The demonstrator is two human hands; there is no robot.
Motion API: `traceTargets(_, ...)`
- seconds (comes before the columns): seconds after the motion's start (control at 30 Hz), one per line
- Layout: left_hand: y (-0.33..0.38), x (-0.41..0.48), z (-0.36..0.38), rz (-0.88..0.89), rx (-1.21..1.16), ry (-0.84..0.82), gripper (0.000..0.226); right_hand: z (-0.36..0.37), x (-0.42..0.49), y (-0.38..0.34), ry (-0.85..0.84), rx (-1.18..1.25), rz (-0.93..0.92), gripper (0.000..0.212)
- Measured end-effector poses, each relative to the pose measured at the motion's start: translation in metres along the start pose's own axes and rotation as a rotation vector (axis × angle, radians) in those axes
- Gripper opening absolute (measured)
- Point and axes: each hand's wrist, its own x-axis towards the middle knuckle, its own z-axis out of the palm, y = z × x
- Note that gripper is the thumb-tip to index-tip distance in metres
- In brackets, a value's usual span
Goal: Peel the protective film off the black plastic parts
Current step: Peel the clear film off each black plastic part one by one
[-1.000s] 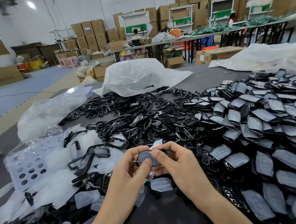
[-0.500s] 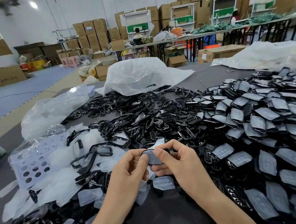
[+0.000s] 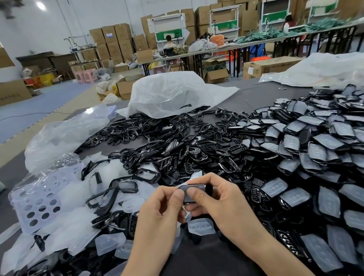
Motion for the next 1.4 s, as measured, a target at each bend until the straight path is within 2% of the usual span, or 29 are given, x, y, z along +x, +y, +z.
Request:
traceTargets(0.2, 0.004, -0.003, -0.001, 0.032, 0.053, -0.023, 0.031, -0.006, 0.003, 0.001, 0.042, -0.001, -0.006, 0.015)
traceTargets(0.63, 0.007, -0.007, 0.005, 0.036, 0.092, 0.01, 0.017, -0.002, 0.0, 0.002, -0.045, -0.023, -0.063, 0.006)
traceTargets(0.73, 0.006, -0.005, 0.005, 0.05, 0.127, 0.008, 0.013, -0.001, -0.002, 0.0, -0.073, -0.013, -0.054, 0.01)
traceTargets(0.97, 0.003, -0.007, 0.006, 0.079, 0.261, 0.038, 0.027, 0.0, -0.002, 0.0, -0.055, 0.02, -0.009, 0.014)
traceTargets(1.13, 0.004, -0.006, 0.007, 0.037, 0.183, 0.056, 0.019, 0.0, -0.001, 0.0, -0.043, 0.014, -0.011, 0.015)
traceTargets(1.27, 0.007, -0.004, 0.006, 0.04, 0.13, 0.087, 0.021, 0.002, 0.0, 0.0, -0.013, 0.207, 0.041, 0.016)
traceTargets(1.4, 0.011, -0.005, 0.006, 0.059, 0.102, 0.089, 0.021, 0.005, 0.002, -0.002, -0.02, 0.394, 0.136, 0.031)
